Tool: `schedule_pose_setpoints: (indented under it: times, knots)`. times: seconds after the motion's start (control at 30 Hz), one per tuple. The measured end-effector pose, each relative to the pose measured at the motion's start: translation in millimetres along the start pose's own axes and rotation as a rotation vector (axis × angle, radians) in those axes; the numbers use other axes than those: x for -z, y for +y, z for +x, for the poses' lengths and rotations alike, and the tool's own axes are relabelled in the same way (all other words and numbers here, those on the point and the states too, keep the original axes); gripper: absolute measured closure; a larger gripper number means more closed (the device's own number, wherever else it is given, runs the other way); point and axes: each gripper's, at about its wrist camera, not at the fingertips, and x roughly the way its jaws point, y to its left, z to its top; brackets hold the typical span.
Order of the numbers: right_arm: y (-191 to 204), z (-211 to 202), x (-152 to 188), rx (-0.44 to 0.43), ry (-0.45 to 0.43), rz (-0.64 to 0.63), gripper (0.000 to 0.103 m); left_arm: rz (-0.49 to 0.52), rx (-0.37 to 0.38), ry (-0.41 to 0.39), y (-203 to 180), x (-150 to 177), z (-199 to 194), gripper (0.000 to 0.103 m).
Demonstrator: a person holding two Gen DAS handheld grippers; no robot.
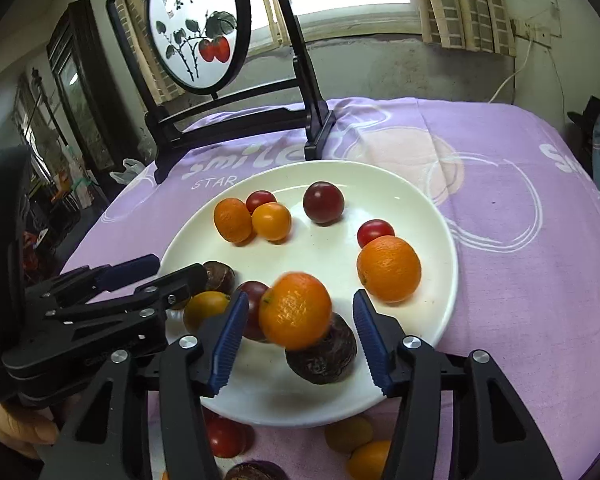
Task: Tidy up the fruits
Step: 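Carry the mandarin and small yellow fruit onto the plate and open both tools, then withdraw both tools from the plate toward the remaining fruit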
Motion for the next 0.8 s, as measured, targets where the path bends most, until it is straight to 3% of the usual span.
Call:
schedule_pose_setpoints:
  times: [0.3, 0.57, 0.8]
  knots:
    - [-5.6, -44.0, 28.0, 0.028, -0.014, -0.040, 0.047, -0.002, 0.030, -0.019, -4.0, 27.7, -35.6, 0.028]
    - [-28.5, -75.0, 69.2, 0.060, -0.018, 0.040, 0.041, 0.081, 0.077, -0.007, -23.0, 83.5, -68.5, 0.026]
    - [-36.9, -83.4, 97.1, 0.065, -0.004, 0.085, 0.036, 0.134, 0.094, 0.039, -40.0, 121.4, -68.8, 0.025]
